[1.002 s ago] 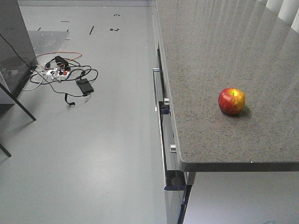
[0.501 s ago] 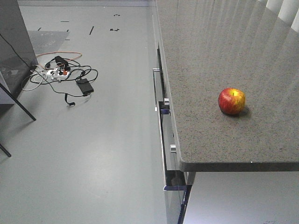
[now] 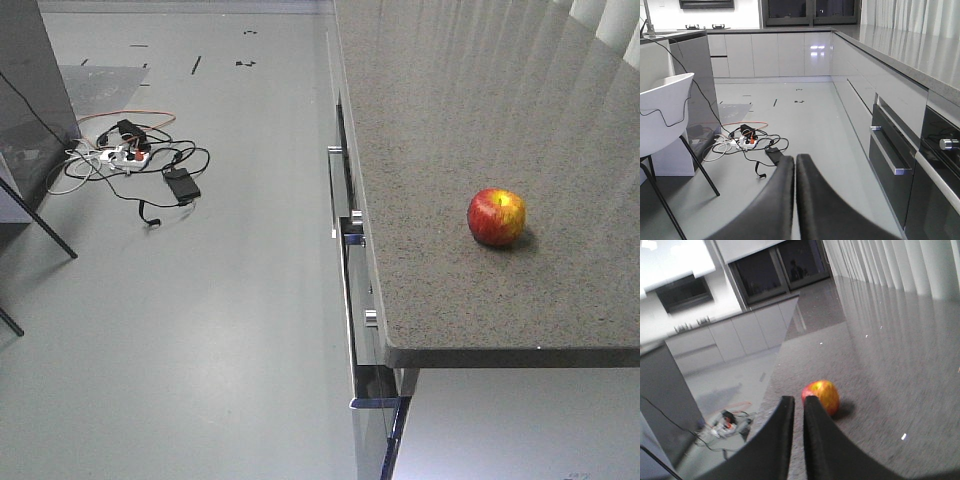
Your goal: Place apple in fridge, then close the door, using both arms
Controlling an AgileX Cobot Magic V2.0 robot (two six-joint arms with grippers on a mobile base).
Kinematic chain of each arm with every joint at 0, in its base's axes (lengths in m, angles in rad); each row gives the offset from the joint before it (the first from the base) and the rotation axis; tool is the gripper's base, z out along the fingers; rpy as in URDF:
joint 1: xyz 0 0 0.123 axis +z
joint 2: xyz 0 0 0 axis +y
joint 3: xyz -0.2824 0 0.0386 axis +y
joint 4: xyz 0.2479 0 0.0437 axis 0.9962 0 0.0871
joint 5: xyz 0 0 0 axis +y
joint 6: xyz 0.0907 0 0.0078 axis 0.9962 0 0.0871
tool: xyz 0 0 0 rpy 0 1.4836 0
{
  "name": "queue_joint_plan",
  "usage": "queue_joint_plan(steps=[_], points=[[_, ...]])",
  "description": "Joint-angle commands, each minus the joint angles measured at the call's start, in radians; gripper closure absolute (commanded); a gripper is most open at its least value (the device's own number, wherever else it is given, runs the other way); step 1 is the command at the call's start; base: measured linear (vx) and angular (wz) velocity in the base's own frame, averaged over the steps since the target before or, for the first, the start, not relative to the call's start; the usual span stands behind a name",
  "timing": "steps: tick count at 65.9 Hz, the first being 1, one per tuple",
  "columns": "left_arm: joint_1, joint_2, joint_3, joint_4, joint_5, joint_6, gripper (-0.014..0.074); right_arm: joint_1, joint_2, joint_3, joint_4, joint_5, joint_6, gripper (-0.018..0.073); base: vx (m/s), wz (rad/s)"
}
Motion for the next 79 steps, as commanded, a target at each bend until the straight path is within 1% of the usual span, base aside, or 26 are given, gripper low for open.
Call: queue_joint_plan(steps=[1,4,5,9,12,15,21,28,37,49,57,68,75,79], points=[[-0.006,-0.006,-0.02,-0.006,-0.073,0.001,0.0603,0.001,0.108,-0.2,-0.019,0.079,-0.137,0.0373,0.0,0.0],[-0.006,-0.006,-0.02,-0.006,-0.073,0.001,0.0603,0.001,0.151,-0.26,-0.007,0.119,-0.172,0.0301,0.0,0.0],[-0.006,-0.006,-0.02,-0.006,-0.073,0.001,0.0603,0.001,0.172,-0.287,0.001,0.135,-0.187,0.026,0.0,0.0],[-0.006,-0.006,-0.02,-0.006,-0.073,0.001,0.0603,0.001,0.226,-0.344,0.021,0.154,-0.225,0.0142,0.0,0.0],[-0.006,-0.006,-0.02,-0.006,-0.073,0.001,0.0603,0.001,0.257,-0.379,0.028,0.13,-0.242,0.0029,0.0,0.0],[-0.006,-0.006,-0.02,-0.006,-0.073,0.001,0.0603,0.0,0.277,-0.395,0.028,0.12,-0.242,-0.0057,0.0,0.0],[-0.006,-0.006,-0.02,-0.006,-0.073,0.001,0.0603,0.0,0.314,-0.395,0.023,0.057,-0.24,-0.0165,0.0,0.0],[-0.006,-0.006,-0.02,-0.006,-0.073,0.001,0.0603,0.0,0.362,-0.416,0.023,0.059,-0.252,-0.0165,0.0,0.0],[-0.006,-0.006,-0.02,-0.006,-0.073,0.001,0.0603,0.0,0.485,-0.525,0.04,0.123,-0.356,-0.0151,0.0,0.0],[-0.006,-0.006,-0.02,-0.006,-0.073,0.001,0.0603,0.0,0.751,-0.754,0.124,0.276,-0.486,-0.013,0.0,0.0],[-0.006,-0.006,-0.02,-0.006,-0.073,0.001,0.0603,0.001,0.93,-0.886,0.185,0.346,-0.555,-0.0118,0.0,0.0],[-0.006,-0.006,-0.02,-0.006,-0.073,0.001,0.0603,0.005,1.173,-1.021,0.203,0.357,-0.583,-0.0109,0.0,0.0],[-0.006,-0.006,-0.02,-0.006,-0.073,0.001,0.0603,0.038,1.308,-1.091,0.199,0.357,-0.596,-0.0104,0.0,0.0],[-0.006,-0.006,-0.02,-0.006,-0.073,0.001,0.0603,0.061,1.382,-1.132,0.175,0.346,-0.596,-0.0101,0.0,0.0]])
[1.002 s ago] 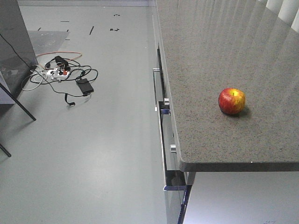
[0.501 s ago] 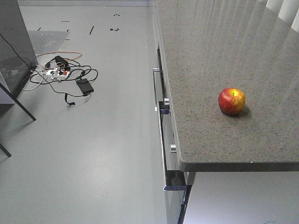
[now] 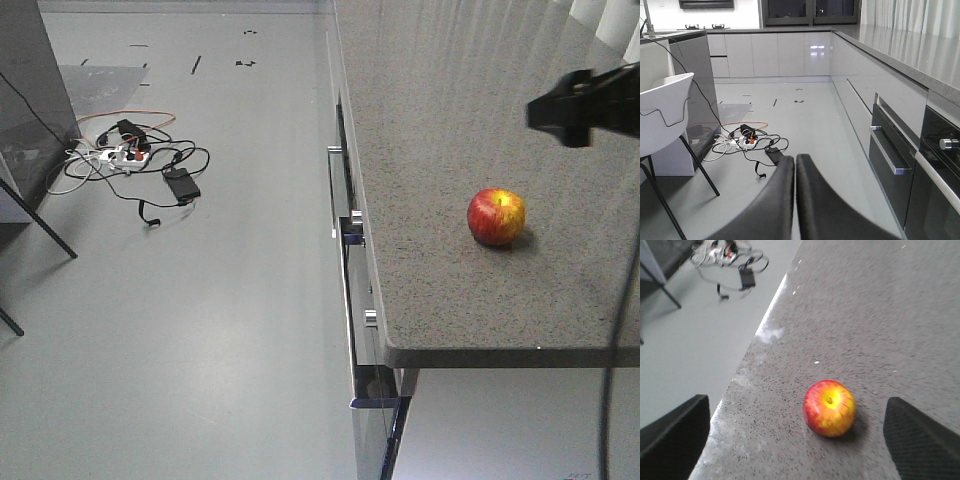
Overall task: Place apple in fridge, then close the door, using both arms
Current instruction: 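Reach the open right gripper down over the red-yellow apple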
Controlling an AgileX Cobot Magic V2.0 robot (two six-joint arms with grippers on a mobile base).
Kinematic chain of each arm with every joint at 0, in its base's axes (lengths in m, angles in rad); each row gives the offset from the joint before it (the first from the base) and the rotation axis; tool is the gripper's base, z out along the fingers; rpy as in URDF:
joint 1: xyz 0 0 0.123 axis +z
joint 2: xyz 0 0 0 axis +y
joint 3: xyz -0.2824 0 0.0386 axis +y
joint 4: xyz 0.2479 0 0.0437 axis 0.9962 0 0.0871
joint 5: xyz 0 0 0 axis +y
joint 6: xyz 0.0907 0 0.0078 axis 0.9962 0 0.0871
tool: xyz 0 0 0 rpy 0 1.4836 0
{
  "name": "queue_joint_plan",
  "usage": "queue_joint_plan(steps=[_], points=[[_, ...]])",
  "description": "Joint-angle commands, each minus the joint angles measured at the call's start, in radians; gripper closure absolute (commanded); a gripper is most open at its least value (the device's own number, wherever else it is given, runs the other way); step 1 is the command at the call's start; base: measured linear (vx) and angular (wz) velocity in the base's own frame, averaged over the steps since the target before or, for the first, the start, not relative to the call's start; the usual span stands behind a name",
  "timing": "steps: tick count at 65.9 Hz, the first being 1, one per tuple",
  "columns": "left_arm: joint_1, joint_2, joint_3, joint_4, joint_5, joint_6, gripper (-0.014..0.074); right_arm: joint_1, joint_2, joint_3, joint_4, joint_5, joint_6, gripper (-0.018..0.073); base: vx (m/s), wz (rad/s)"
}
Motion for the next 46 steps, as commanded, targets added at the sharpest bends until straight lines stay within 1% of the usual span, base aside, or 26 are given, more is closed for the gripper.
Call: queue_joint_plan(steps=[1,6,13,23,39,46], points=[[-0.006,-0.006,-0.02,-0.006,-0.073,0.001,0.0603,0.033,0.082,-0.089,-0.01,-0.062,-0.013,-0.0101,0.0,0.0],[-0.006,-0.006,-0.02,-0.006,-0.073,0.001,0.0603,0.038,0.162,-0.139,-0.041,-0.062,0.019,-0.0099,0.0,0.0],[-0.006,-0.006,-0.02,-0.006,-0.073,0.001,0.0603,0.036,0.25,-0.193,-0.088,-0.061,0.092,-0.0097,0.0,0.0],[-0.006,-0.006,-0.02,-0.006,-0.073,0.001,0.0603,0.036,0.341,-0.236,-0.157,-0.071,0.137,-0.0092,0.0,0.0],[-0.006,-0.006,-0.02,-0.006,-0.073,0.001,0.0603,0.036,0.406,-0.244,-0.211,-0.098,0.187,-0.0083,0.0,0.0],[-0.006,-0.006,-0.02,-0.006,-0.073,0.001,0.0603,0.036,0.428,-0.244,-0.213,-0.105,0.195,-0.008,0.0,0.0]])
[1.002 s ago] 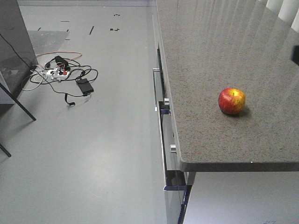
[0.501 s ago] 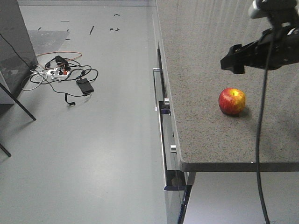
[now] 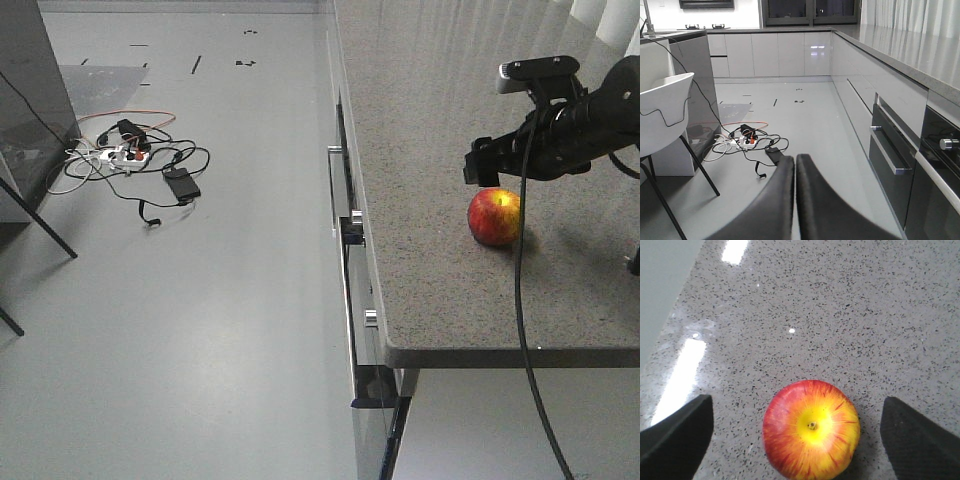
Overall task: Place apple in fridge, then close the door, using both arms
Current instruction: 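Reach the open right gripper down over the red-yellow apple, then close the right gripper on the apple and lift it up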
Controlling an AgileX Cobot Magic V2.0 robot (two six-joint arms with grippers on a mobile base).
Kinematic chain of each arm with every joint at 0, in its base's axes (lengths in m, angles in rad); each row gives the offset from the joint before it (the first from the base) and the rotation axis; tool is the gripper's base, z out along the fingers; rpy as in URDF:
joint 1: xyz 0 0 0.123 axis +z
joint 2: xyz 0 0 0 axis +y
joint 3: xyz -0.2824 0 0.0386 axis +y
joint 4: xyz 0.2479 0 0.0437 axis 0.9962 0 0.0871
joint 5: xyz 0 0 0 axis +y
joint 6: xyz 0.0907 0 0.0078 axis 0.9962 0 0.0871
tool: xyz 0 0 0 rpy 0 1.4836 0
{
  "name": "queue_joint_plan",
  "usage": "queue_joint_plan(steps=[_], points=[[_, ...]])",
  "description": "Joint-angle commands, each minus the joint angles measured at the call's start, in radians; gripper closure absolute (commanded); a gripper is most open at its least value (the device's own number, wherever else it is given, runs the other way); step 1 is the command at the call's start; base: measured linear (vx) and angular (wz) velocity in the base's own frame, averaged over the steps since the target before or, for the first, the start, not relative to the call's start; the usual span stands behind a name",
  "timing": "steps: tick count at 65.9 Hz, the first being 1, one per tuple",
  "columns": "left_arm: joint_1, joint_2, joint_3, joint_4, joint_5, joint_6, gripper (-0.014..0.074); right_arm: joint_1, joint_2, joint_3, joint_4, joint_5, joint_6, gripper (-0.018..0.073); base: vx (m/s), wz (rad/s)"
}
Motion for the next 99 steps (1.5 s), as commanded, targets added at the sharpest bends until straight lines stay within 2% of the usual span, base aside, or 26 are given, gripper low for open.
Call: queue_joint_plan(steps=[1,18,36,44,53,66,73,82,89,99], points=[[-0.006,-0.006,-0.02,-0.006,-0.073,0.001,0.0603,-0.004,-0.032,-0.036,-0.007,-0.064,0.013,-0.008,0.0,0.0],[-0.006,-0.006,-0.02,-0.006,-0.073,0.001,0.0603,-0.004,0.043,-0.036,-0.007,-0.071,0.019,-0.0067,0.0,0.0],[-0.006,-0.006,-0.02,-0.006,-0.073,0.001,0.0603,-0.004,0.1,-0.036,-0.103,-0.071,0.073,-0.0049,0.0,0.0],[-0.006,-0.006,-0.02,-0.006,-0.073,0.001,0.0603,-0.004,0.101,-0.036,-0.114,-0.07,0.09,-0.0025,0.0,0.0],[-0.006,-0.006,-0.02,-0.006,-0.073,0.001,0.0603,-0.004,0.101,-0.036,-0.114,-0.069,0.089,0.0044,0.0,0.0],[-0.006,-0.006,-0.02,-0.006,-0.073,0.001,0.0603,-0.004,0.08,-0.036,-0.094,-0.065,0.083,0.0206,0.0,0.0],[-0.006,-0.006,-0.02,-0.006,-0.073,0.001,0.0603,-0.004,0.029,-0.036,-0.043,-0.097,0.057,0.0297,0.0,0.0],[-0.006,-0.006,-0.02,-0.006,-0.073,0.001,0.0603,-0.004,-0.076,-0.036,0.071,-0.106,-0.041,0.0389,0.0,0.0],[-0.006,-0.006,-0.02,-0.006,-0.073,0.001,0.0603,-0.004,-0.176,-0.036,0.201,-0.057,-0.154,0.0428,0.0,0.0],[-0.006,-0.006,-0.02,-0.006,-0.073,0.001,0.0603,-0.004,-0.322,-0.036,0.372,0.053,-0.286,0.0438,0.0,0.0]])
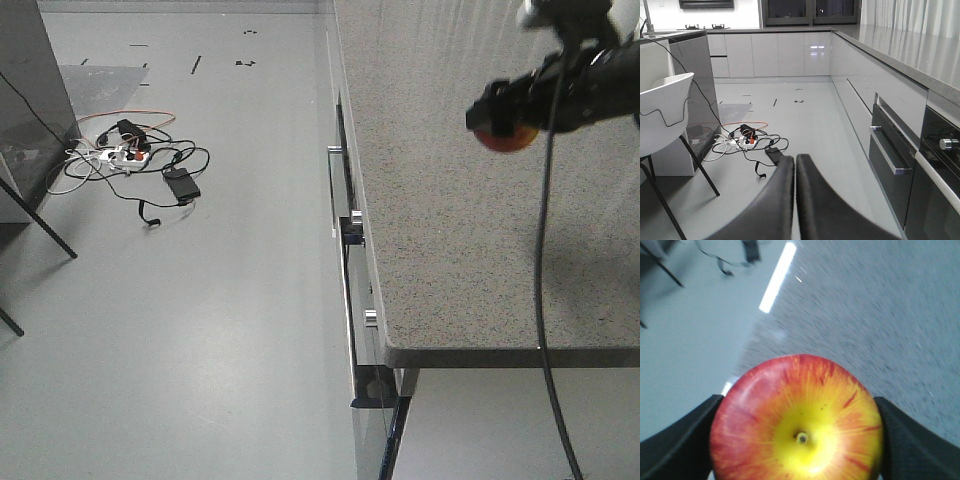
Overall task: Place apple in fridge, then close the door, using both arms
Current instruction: 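Close the right gripper on the apple and lift it up, then drive the base away from the counter holding the apple in the right gripper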
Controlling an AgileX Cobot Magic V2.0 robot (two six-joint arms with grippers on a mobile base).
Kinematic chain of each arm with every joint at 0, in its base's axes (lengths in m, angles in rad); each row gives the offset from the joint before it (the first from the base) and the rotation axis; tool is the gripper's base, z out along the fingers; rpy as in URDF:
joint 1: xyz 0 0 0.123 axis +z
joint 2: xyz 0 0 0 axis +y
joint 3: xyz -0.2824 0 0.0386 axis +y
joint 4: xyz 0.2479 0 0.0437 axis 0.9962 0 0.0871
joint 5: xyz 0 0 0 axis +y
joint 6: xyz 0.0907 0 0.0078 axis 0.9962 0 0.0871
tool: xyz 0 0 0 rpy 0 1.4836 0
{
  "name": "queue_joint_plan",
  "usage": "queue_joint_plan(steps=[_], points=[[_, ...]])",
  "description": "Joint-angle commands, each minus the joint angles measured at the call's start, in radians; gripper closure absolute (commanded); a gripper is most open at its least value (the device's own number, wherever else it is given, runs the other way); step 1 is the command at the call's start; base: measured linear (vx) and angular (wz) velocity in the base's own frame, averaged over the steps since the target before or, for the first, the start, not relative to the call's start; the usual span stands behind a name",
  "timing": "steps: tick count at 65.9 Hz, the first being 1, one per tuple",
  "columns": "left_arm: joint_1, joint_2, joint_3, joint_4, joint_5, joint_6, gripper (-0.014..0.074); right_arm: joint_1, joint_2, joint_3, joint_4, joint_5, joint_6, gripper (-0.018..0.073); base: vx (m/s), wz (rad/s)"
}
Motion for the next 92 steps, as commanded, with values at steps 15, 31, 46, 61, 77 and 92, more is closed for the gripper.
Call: queue_joint_plan(steps=[15,31,46,61,77,92], points=[[-0.006,-0.006,-0.02,-0.006,-0.073,0.001,0.0603,-0.003,-0.287,-0.033,0.233,0.079,-0.136,0.0438,0.0,0.0],[-0.006,-0.006,-0.02,-0.006,-0.073,0.001,0.0603,-0.003,-0.338,-0.033,0.244,0.084,-0.129,0.0438,0.0,0.0],[-0.006,-0.006,-0.02,-0.006,-0.073,0.001,0.0603,-0.003,-0.337,-0.033,0.248,0.083,-0.129,0.0438,0.0,0.0],[-0.006,-0.006,-0.02,-0.006,-0.073,0.001,0.0603,-0.003,-0.337,-0.033,0.248,0.083,-0.129,0.0438,0.0,0.0],[-0.006,-0.006,-0.02,-0.006,-0.073,0.001,0.0603,-0.003,-0.337,-0.033,0.248,0.083,-0.129,0.0438,0.0,0.0],[-0.006,-0.006,-0.02,-0.006,-0.073,0.001,0.0603,-0.003,-0.337,-0.033,0.248,0.083,-0.129,0.0438,0.0,0.0]])
